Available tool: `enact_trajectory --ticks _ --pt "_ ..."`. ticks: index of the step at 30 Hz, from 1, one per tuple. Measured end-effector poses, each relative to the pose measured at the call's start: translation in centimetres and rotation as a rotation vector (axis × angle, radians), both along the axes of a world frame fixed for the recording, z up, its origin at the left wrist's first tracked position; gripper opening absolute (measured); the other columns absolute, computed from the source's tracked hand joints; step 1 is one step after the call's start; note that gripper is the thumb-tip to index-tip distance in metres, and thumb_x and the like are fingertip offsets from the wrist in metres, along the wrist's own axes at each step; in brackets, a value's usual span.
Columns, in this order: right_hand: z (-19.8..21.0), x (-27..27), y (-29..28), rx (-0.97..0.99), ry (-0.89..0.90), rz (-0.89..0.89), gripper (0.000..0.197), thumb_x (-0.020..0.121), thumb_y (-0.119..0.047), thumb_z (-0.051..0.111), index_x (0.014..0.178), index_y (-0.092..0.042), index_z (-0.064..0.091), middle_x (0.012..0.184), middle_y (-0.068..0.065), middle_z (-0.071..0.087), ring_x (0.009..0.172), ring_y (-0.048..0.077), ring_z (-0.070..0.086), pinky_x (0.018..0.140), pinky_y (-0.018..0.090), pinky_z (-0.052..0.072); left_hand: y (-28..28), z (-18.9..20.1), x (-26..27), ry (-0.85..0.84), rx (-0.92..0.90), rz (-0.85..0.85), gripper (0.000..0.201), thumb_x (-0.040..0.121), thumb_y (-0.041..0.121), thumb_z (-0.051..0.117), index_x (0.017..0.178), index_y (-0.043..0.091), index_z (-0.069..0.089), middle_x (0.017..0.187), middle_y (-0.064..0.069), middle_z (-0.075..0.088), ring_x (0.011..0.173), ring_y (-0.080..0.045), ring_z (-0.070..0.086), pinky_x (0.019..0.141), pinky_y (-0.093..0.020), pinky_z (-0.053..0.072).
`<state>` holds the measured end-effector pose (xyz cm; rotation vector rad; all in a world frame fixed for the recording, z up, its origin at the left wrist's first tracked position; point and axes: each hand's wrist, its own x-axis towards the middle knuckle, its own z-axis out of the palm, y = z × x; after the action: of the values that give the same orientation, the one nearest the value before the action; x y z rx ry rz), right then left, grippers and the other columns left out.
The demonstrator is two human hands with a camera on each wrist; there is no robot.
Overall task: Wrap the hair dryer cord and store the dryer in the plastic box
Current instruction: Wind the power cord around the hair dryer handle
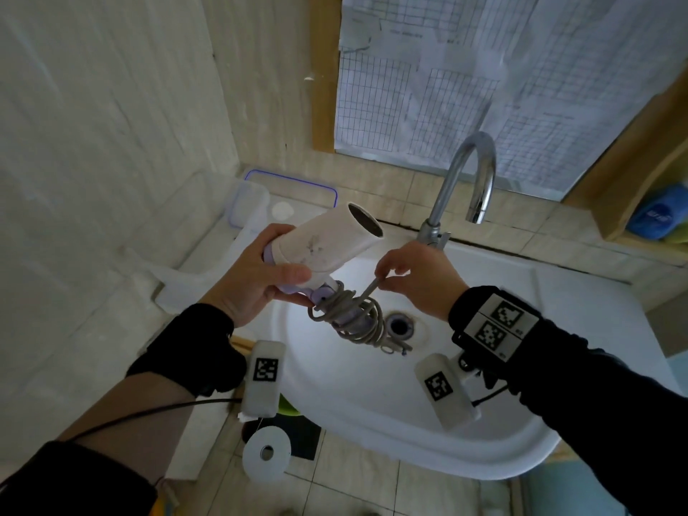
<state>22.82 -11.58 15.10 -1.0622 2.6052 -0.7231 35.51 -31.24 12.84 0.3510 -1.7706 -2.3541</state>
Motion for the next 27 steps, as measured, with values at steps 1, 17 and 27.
enact_trajectory --ticks 1,17,27 --pt "0.0 0.0 -0.1 0.002 -0.043 0.015 0.011 0.079 -0.018 0.069 0.089 -0.016 0.072 0.085 0.000 0.060 0.085 0.019 0.057 0.080 0.032 0.049 -0.3 -0.1 0.0 0.017 0.036 -0.009 0.068 0.037 0.014 0.084 0.098 0.019 0.055 0.098 -0.011 0.059 0.071 -0.029 0.071 0.056 -0.049 0.058" --pt "0.8 0.9 0.2 -0.335 -0.932 0.095 0.037 0.087 0.012 0.043 0.105 -0.016 0.061 0.107 0.010 0.060 0.097 0.025 0.058 0.093 0.040 0.049 -1.7 -1.4 0.2 0.184 0.455 0.084 0.061 0.026 0.043 0.090 0.079 0.015 0.081 0.078 -0.008 0.077 0.071 -0.021 0.075 0.056 -0.036 0.059" --pt "-0.6 2.5 -1.6 -0.568 -1.298 -0.133 0.053 0.087 0.015 0.038 0.128 -0.018 0.046 0.105 0.022 0.056 0.079 0.035 0.065 0.066 0.039 0.062 -0.6 -0.2 -1.3 0.271 0.421 0.275 0.102 0.053 0.028 0.087 0.139 0.006 0.038 0.121 -0.022 0.059 0.100 -0.035 0.069 0.075 -0.049 0.056"
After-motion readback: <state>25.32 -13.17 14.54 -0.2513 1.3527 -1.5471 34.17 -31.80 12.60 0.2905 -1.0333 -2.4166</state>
